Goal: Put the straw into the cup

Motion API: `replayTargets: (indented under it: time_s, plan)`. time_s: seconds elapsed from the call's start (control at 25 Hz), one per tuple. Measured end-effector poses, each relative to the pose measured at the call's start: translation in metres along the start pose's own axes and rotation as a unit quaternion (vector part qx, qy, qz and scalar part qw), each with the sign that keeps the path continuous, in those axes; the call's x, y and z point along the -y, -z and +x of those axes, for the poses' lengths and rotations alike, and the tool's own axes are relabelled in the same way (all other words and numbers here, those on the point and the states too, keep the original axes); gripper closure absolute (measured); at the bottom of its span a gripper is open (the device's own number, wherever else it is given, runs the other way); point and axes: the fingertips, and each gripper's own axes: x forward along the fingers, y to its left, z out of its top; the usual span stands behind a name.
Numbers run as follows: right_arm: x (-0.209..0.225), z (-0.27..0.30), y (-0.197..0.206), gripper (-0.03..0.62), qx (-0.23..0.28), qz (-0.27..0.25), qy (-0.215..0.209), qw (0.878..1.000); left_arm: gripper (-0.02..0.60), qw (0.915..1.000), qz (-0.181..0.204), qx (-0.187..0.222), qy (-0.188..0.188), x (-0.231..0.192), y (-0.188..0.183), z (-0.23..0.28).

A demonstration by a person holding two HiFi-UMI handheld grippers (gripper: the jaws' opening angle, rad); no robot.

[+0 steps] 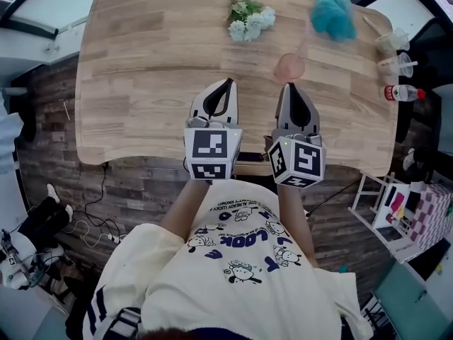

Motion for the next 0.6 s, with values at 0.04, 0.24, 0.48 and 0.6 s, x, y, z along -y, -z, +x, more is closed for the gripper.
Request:
replayTargets:
  time_s: [0.04,0.24,0.48,0.6]
  plan:
    - [-0.0014,-0.0005,-0.0007,0.596,0.0,-0.002,0.0,1.0,0.554,1.0,0.002,0.002,0.002,0.0004,-0.0012,0.0001]
    - [-0.0054,-0.0034,-0.0006,0.597,-0.002,0.0,0.002,1.0,0.554,0.9999,0.004,0.007,0.01,0.0034,-0.0049,0.0004]
    - [-0.0082,-0.0035,-0.0009,0.599,-0.007,-0.005,0.007,1.0,0.554,0.9998,0.008,0.01,0.016,0.0067,-0.0085,0.0011]
    - [-0.0102,-0.003,-0.0008,0.599,-0.006,-0.003,0.006,1.0,0.554,0.9998,0.006,0.009,0.017,0.0069,-0.0071,0.0024]
